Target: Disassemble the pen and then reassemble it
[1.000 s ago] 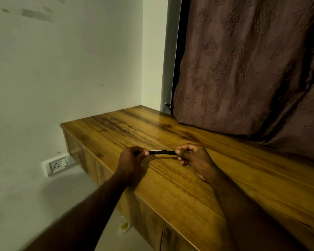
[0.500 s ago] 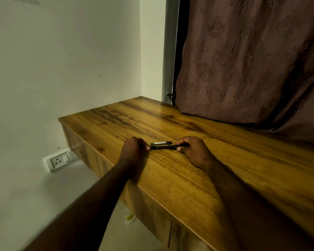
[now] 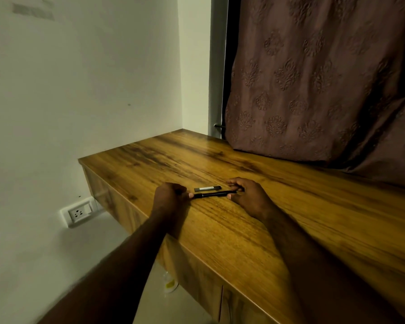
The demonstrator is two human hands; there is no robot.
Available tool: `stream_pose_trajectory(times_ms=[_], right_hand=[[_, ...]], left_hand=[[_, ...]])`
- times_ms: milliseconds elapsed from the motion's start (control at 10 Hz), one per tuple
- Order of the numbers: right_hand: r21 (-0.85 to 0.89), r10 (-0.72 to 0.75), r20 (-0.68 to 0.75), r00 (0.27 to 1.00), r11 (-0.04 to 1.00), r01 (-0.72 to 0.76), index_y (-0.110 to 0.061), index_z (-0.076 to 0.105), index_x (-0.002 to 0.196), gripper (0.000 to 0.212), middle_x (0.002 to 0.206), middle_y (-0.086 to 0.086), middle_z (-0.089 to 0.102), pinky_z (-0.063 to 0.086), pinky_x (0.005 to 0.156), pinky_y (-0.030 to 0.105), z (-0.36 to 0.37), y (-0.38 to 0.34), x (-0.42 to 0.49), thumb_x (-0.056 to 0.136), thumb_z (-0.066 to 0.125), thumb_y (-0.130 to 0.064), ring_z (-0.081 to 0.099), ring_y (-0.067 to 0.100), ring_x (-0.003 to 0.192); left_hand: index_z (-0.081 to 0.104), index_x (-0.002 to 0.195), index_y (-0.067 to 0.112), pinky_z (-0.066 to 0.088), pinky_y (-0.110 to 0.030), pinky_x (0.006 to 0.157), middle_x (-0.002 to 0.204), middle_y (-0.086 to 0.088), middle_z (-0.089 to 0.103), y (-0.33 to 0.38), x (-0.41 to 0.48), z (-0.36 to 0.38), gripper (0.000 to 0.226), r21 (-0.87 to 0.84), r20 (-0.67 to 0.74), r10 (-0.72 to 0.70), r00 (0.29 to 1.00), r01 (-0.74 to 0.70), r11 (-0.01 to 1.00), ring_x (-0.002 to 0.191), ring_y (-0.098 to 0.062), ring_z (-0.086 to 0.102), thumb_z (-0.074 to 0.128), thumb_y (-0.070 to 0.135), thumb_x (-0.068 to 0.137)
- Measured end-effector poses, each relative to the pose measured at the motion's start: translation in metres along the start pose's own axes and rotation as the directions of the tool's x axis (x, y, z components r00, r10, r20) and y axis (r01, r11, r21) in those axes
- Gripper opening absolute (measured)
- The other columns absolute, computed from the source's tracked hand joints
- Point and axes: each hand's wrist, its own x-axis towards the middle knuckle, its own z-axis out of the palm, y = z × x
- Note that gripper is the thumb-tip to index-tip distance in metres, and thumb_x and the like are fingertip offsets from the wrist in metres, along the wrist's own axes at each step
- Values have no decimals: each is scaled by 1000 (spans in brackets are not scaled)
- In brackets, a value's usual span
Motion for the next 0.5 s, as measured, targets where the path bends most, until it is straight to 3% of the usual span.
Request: stream_pose_trajectory(times_ms=[100, 200, 300, 400, 500], right_hand=[[10, 11, 11, 1000, 1000, -11, -22, 59, 128, 50, 111, 0, 64, 44, 89, 28, -2, 2, 2, 81, 73, -16, 58, 15, 106], [-45, 4, 5, 1000, 999, -3, -25, 56, 129, 48, 117, -1, 62, 46, 98, 34, 1, 0, -2, 83, 71, -26, 56, 16, 113], [-218, -76, -14, 997, 973, 71, -29, 51, 132, 51, 128, -4, 55, 41, 104, 41, 5, -11, -6, 85, 63, -44, 49, 16, 122], [-336, -214, -58, 975, 924, 183, -30, 49, 134, 48, 134, -7, 52, 36, 104, 38, 20, -28, -12, 90, 54, -47, 45, 15, 125], [-417, -299, -82, 951, 877, 240, -27, 48, 135, 44, 138, -4, 50, 32, 104, 35, 25, -40, 7, 95, 46, -44, 42, 16, 128]], left_hand=[[75, 78, 17, 46, -24, 60, 67, 2, 69, 1, -1, -4, 14, 0, 13, -1, 1000, 1, 1000, 63, -10, 62, 74, 30, 78], [75, 90, 14, 51, -27, 68, 79, -2, 73, 3, -3, -6, 20, -77, 3, -13, 1000, 13, 997, 74, -13, 66, 70, 31, 82], [67, 111, 8, 52, -31, 85, 102, -8, 71, 5, -3, -4, 37, -145, 9, -43, 999, 44, 988, 94, -18, 66, 68, 33, 84], [56, 125, 5, 48, -31, 90, 119, -11, 62, 13, -3, -1, 49, -133, -33, -31, 999, 27, 991, 107, -20, 58, 66, 33, 86], [58, 124, 8, 48, -38, 93, 121, -11, 61, 26, 16, 1, 47, 57, -113, 157, 981, -151, 987, 110, -23, 56, 60, 39, 89]])
